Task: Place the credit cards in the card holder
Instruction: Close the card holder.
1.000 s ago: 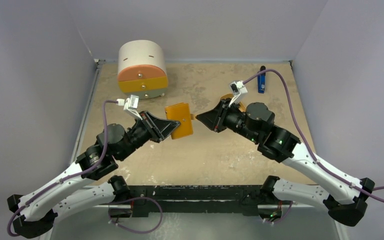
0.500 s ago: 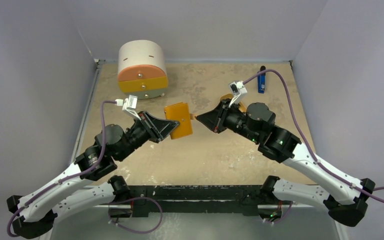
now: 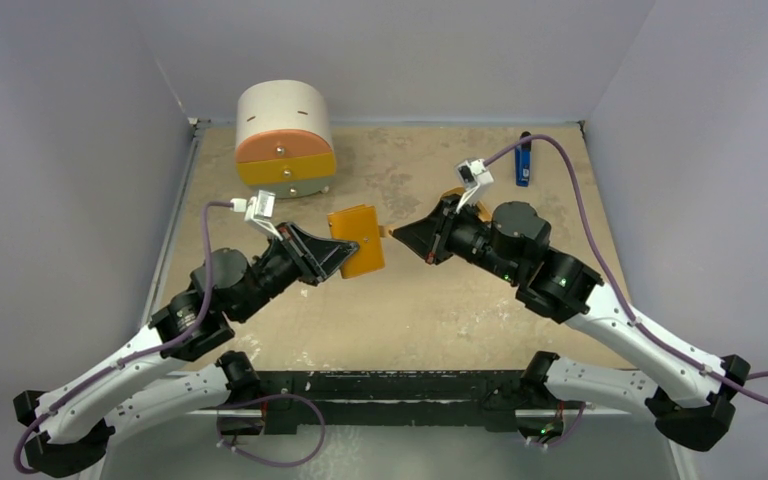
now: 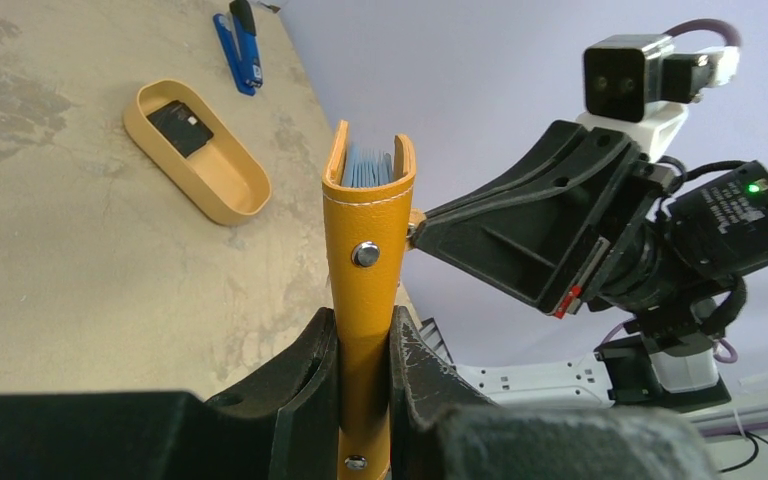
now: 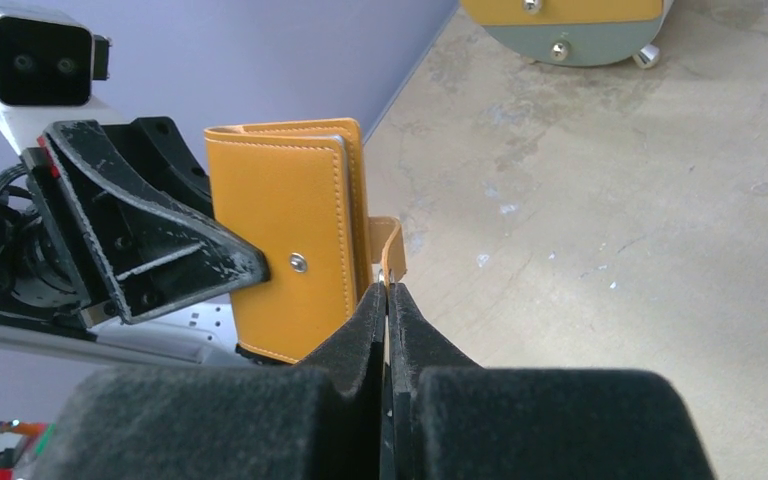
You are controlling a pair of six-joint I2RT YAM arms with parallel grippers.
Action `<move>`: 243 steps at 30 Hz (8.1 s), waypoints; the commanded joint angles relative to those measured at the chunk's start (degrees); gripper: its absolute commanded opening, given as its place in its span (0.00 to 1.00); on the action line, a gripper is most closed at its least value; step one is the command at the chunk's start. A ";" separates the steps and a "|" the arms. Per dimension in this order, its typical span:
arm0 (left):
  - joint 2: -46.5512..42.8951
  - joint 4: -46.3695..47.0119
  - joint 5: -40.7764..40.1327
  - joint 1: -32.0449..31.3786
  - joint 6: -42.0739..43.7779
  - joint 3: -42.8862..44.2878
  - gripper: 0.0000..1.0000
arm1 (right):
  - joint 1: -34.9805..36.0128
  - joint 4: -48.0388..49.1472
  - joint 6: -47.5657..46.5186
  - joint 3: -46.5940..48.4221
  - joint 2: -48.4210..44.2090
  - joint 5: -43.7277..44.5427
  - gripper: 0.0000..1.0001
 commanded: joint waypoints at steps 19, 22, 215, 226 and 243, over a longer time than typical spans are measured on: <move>13.34 -7.23 -6.36 -0.04 4.71 11.92 0.00 | 0.00 -5.09 -9.70 8.84 6.83 -1.47 0.00; 13.65 -7.00 -6.31 -0.06 4.84 12.00 0.00 | 0.00 -3.57 -8.67 7.26 6.92 -1.48 0.00; 3.28 8.53 6.35 -0.13 6.41 3.23 0.00 | -0.01 3.68 -9.39 -4.12 -18.66 -10.86 0.85; 3.47 26.86 22.85 -0.09 6.05 3.34 0.00 | -0.04 17.11 -7.42 -8.06 -16.48 -18.99 0.85; 5.14 35.68 26.12 -0.15 2.93 1.80 0.00 | 0.00 34.06 3.10 -9.91 -8.28 -27.37 0.59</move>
